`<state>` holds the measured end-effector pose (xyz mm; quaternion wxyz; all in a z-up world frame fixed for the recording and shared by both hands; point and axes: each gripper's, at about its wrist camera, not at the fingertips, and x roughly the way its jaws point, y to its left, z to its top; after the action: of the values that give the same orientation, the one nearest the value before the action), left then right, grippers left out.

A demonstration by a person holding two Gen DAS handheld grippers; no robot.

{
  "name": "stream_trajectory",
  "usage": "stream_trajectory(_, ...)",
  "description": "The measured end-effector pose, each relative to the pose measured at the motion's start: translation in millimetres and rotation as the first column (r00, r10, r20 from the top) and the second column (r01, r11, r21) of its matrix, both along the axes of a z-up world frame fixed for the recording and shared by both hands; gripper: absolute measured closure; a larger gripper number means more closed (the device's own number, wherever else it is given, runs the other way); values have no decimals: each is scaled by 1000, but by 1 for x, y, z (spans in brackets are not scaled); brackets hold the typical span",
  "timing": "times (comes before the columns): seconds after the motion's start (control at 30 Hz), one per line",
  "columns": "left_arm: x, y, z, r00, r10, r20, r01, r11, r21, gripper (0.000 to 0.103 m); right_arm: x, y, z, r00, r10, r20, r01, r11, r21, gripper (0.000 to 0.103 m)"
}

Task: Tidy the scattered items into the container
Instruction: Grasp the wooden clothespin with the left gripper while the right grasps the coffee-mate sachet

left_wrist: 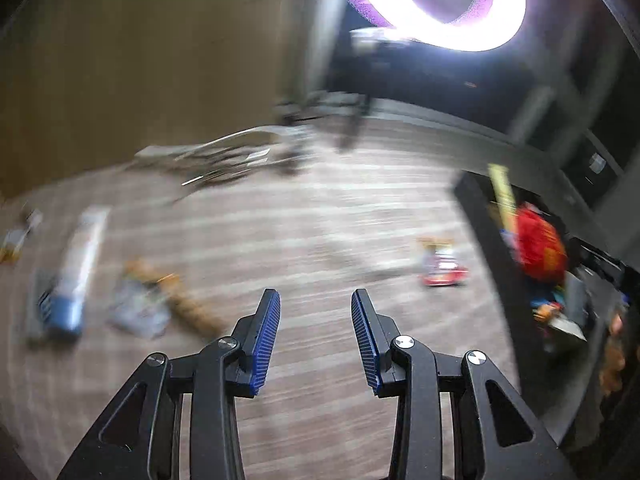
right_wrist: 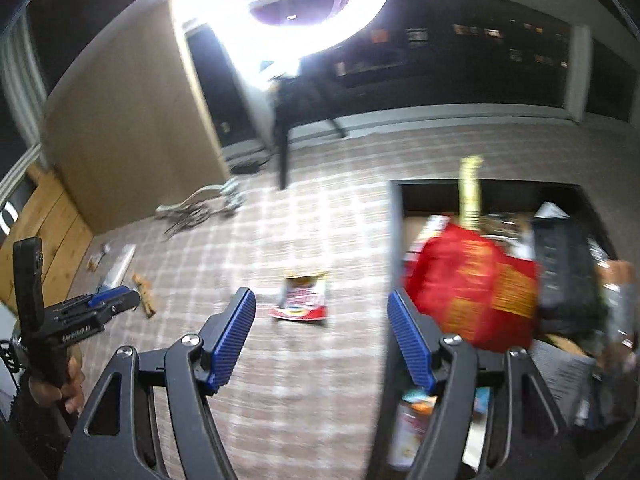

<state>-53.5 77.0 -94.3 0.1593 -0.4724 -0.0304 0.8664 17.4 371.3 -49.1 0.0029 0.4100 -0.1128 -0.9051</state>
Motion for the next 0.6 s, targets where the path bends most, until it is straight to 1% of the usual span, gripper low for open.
stream_trajectory(0.07, -2, -20, -8, 998, 64, 13, -64, 998, -27, 68, -12, -13, -13, 999, 28, 22, -28, 1000, -10, 35)
stream_trajectory(0.17, -1, -37, -17, 992, 120, 43, -119, 993, -14, 68, -30, -26, -32, 997, 49, 60, -49, 999, -6, 35)
stream_trajectory(0.27, -4, -42, -25, 986, 151, 71, -151, 988, -2, 66, -49, -35, -55, 991, 61, 120, -61, 998, -6, 35)
stream_trajectory(0.33, -7, -44, -29, 982, 170, 84, -171, 985, 7, 61, -60, -38, -70, 985, 58, 162, -59, 998, 5, 35)
stream_trajectory(0.4, -11, -45, -34, 977, 186, 108, -189, 982, 17, 58, -66, -40, -79, 981, 52, 186, -57, 998, 23, 35)
stream_trajectory(0.53, -24, -42, -44, 968, 206, 140, -211, 977, 18, 57, -78, -39, -91, 974, 41, 223, -51, 998, 39, 35)
stream_trajectory(0.6, -31, -38, -51, 965, 211, 154, -215, 977, 8, 57, -84, -39, -96, 971, 31, 237, -46, 997, 60, 35)
